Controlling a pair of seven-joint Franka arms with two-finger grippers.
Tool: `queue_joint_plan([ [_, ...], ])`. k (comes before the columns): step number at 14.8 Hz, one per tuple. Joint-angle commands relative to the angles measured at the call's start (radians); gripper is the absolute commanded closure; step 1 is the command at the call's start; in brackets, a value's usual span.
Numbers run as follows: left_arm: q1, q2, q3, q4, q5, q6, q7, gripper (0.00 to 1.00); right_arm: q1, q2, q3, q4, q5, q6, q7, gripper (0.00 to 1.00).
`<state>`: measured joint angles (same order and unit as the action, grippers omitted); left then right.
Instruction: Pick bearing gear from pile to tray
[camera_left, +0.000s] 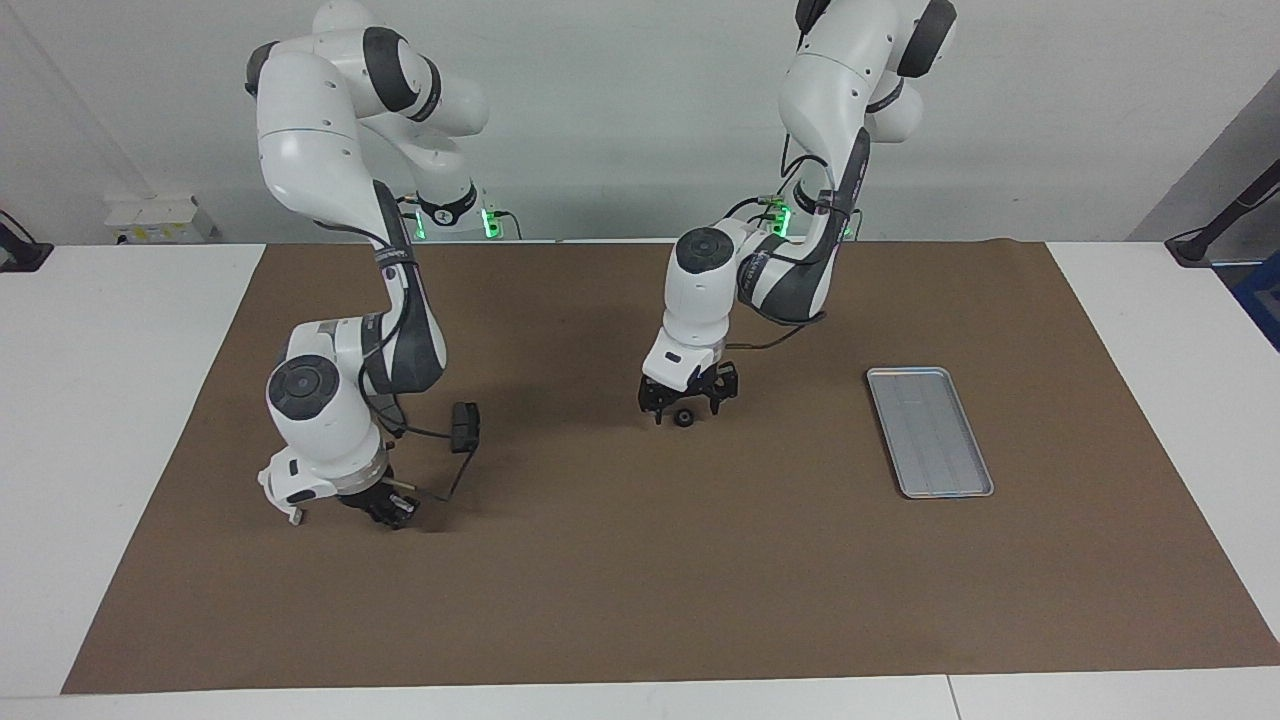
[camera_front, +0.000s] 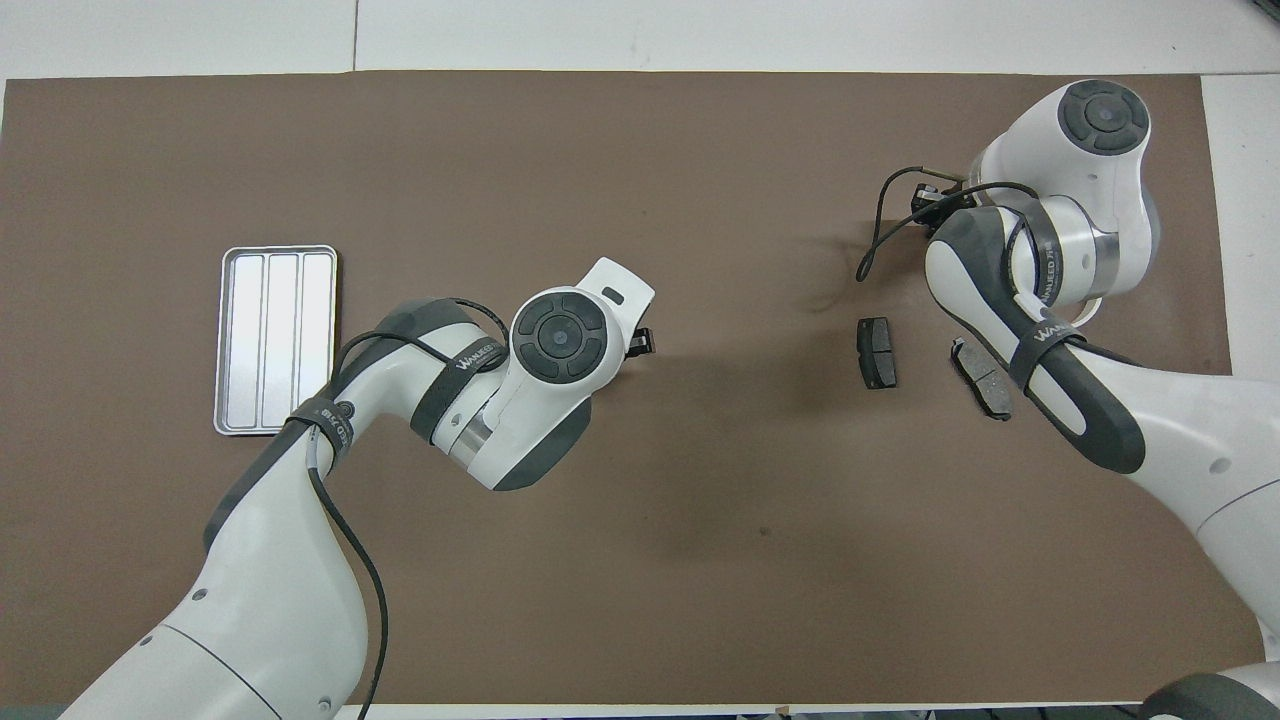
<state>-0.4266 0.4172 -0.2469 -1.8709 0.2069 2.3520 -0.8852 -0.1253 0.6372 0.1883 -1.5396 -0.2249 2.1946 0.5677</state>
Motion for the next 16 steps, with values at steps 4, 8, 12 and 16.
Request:
queue_joint_plan([
  [4,0.0,-0.021,-0.002,-0.048,0.016,0.024,-0.023,0.01,-0.008,0.013,0.013,0.012,-0.031,-0.047,0.014,1.0],
  [8,0.0,-0.014,0.0,-0.044,0.014,0.026,-0.02,0.01,0.012,-0.071,0.022,0.084,-0.027,-0.277,-0.038,1.0],
  [12,0.008,0.0,-0.005,-0.037,0.017,0.003,-0.011,0.03,0.015,-0.187,0.088,0.085,-0.021,-0.426,-0.069,1.0],
  [16,0.008,0.011,-0.006,-0.03,0.017,-0.007,0.005,0.03,0.036,-0.261,0.129,0.088,-0.013,-0.501,-0.068,1.0],
])
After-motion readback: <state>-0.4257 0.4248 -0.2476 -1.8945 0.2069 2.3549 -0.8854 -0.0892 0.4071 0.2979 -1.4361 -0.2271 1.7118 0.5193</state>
